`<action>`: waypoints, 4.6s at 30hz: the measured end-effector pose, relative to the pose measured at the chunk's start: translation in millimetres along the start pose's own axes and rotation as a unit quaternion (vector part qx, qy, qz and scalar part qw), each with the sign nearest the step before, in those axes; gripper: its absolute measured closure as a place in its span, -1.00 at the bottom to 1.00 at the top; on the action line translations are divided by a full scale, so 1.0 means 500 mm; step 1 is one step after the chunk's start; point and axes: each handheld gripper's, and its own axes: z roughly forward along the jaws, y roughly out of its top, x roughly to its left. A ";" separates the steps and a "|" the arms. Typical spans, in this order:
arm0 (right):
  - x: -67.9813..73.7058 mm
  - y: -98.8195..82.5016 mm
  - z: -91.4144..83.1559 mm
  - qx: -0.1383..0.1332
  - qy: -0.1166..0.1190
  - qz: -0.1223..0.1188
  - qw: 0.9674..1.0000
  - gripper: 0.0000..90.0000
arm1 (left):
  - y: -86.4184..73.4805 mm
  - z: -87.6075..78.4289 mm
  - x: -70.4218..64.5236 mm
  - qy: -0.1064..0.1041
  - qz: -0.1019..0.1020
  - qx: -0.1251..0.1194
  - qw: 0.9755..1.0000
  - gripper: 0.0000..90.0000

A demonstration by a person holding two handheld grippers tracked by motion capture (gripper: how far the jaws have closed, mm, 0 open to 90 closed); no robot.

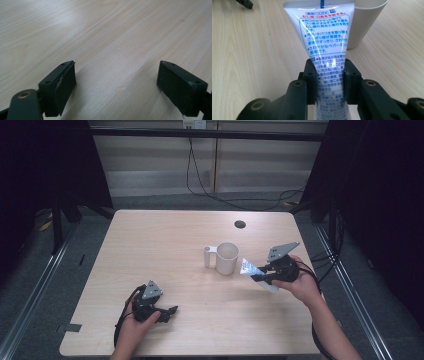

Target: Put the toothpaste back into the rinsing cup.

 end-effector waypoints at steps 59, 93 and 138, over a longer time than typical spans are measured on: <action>-0.032 0.074 -0.055 -0.142 -0.053 0.092 0.984 0.54 | 0.000 0.000 0.000 0.000 0.000 0.000 1.000 -0.66; -0.038 0.138 -0.056 -0.176 -0.065 0.091 0.978 0.53 | 0.000 0.000 0.000 0.000 0.000 0.000 1.000 -0.66; -0.040 0.209 -0.011 -0.200 -0.056 0.083 0.975 0.52 | 0.000 0.000 0.000 0.000 0.000 0.000 1.000 -0.66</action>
